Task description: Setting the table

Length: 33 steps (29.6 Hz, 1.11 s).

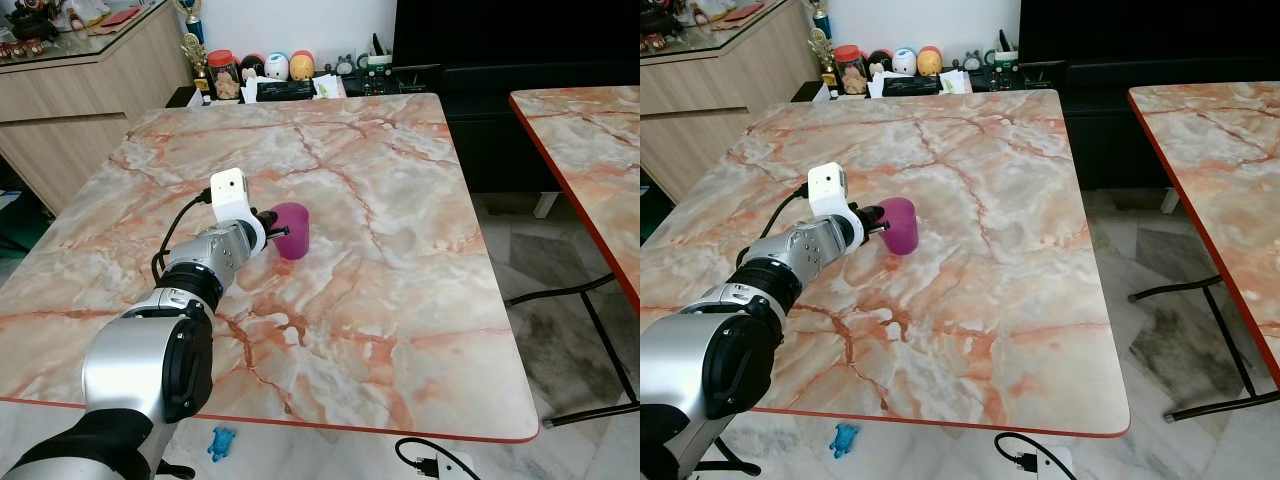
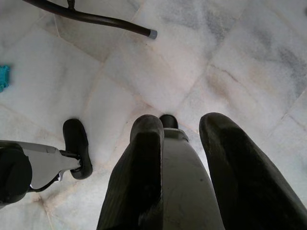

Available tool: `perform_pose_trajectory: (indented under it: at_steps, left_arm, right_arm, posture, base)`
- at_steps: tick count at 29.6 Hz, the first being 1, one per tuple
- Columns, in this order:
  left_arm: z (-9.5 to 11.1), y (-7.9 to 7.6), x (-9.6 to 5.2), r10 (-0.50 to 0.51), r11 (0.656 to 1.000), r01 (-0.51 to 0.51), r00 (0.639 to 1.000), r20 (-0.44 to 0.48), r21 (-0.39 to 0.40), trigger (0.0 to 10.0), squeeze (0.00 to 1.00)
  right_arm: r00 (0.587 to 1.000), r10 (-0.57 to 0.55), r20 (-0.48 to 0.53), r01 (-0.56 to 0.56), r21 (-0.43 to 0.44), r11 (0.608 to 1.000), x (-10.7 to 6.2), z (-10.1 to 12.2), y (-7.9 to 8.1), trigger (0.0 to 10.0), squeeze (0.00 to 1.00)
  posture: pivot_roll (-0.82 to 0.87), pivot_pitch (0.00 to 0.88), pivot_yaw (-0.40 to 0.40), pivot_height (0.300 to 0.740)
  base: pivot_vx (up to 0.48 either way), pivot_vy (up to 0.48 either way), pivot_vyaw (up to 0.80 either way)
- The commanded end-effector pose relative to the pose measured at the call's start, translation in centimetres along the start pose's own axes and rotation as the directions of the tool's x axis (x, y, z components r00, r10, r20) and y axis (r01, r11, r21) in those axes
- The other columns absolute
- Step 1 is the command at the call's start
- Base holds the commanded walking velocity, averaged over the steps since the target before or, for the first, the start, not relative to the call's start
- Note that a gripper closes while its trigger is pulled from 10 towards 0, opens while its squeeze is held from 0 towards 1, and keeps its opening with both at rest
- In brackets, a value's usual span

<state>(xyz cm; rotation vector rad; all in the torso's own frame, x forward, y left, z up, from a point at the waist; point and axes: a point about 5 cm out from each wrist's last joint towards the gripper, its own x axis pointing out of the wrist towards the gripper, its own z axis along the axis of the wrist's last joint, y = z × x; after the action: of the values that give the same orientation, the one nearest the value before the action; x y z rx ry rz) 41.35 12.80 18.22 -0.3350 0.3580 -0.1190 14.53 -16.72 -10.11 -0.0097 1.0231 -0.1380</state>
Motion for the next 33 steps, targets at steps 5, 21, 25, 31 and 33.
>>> perform_pose_trajectory:
  at_steps: [5, 21, 25, 31, 33]
  left_arm:
    - [0.4, -0.1, 0.0, 0.001, 1.0, -0.001, 1.0, -0.003, 0.004, 1.5, 0.0]
    - [1.8, 0.4, -0.5, -0.052, 0.998, 0.043, 0.981, 0.186, 0.055, 7.8, 0.0]
    - [2.2, 0.7, -1.2, -0.094, 0.993, 0.066, 0.948, 0.304, 0.1, 10.0, 0.0]
    - [1.8, 1.2, -2.8, -0.149, 0.977, 0.062, 0.881, 0.448, 0.204, 10.0, 0.0]
    - [1.1, 1.2, -3.5, -0.164, 0.969, 0.047, 0.858, 0.487, 0.244, 10.0, 0.0]
  right_arm:
    - [1.0, 0.01, -0.012, -0.01, -0.007, 1.0, -0.1, -0.3, 0.3, 10.0, 0.0]
    - [1.0, 0.011, -0.004, -0.011, -0.017, 1.0, 0.0, 0.0, 0.7, 10.0, 0.0]
    - [1.0, 0.001, 0.0, -0.001, -0.019, 1.0, 0.0, 0.2, 0.0, 10.0, 0.0]
    - [1.0, -0.019, -0.004, 0.019, 0.031, 0.999, 0.0, 0.0, -0.5, 10.0, 0.0]
    - [1.0, -0.017, -0.006, 0.017, 0.018, 1.0, 0.0, -0.1, -0.6, 10.0, 0.0]
  posture:
    - [0.05, 0.031, 0.101, 0.74]
    - [0.04, 0.014, 0.083, 0.74]
    - [0.04, 0.009, 0.074, 0.74]
    - [0.04, 0.0, 0.065, 0.74]
    - [0.04, 0.0, 0.061, 0.74]
  base:
    - [0.0, 0.0, 0.0]
    - [0.0, 0.0, 0.0]
    - [0.0, 0.0, 0.0]
    - [0.0, 0.0, 0.0]
    - [0.0, 0.0, 0.0]
